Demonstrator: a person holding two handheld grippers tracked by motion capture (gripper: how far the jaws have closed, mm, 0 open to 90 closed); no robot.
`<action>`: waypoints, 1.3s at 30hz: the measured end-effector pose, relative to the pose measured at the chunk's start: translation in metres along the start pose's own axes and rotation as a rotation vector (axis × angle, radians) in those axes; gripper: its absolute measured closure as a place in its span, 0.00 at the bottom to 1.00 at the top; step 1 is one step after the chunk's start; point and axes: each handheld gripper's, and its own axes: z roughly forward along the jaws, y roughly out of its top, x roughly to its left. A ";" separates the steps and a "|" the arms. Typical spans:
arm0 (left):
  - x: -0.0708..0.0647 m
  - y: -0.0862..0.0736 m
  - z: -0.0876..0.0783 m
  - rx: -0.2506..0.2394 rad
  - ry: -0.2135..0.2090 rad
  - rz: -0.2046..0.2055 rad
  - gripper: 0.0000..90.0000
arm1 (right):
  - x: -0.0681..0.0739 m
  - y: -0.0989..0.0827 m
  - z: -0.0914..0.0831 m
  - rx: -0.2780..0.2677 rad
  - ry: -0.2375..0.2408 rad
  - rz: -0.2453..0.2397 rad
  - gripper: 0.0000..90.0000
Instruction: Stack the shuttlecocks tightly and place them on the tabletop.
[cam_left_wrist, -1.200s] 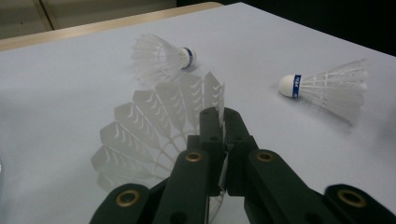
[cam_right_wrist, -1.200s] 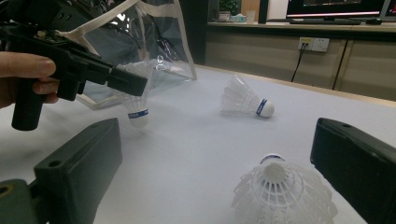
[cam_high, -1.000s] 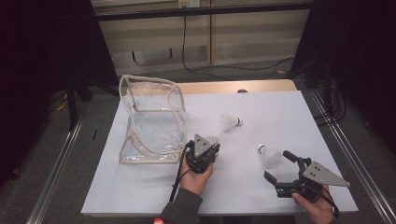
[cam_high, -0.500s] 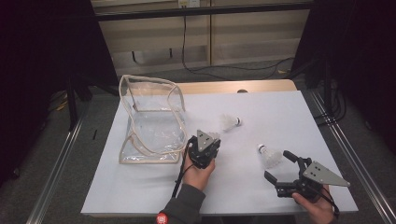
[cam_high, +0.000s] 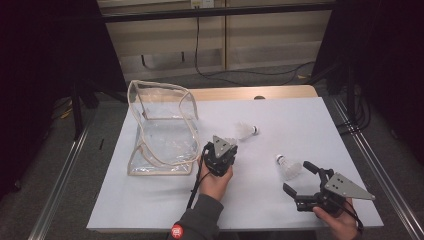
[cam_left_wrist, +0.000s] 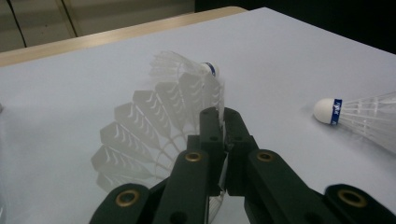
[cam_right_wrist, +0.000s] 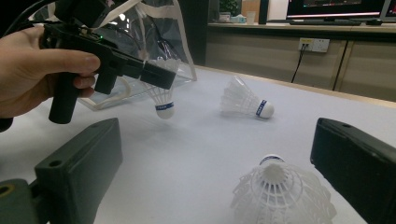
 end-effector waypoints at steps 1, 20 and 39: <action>0.001 0.001 0.001 0.004 0.003 0.004 0.99 | 0.000 0.000 0.000 -0.001 0.000 0.001 0.02; 0.008 0.005 0.016 -0.004 0.112 0.015 0.98 | 0.000 0.000 -0.001 -0.002 0.002 0.000 0.02; 0.017 0.009 0.023 0.010 0.132 -0.009 0.98 | 0.000 0.000 -0.001 -0.003 0.005 0.001 0.02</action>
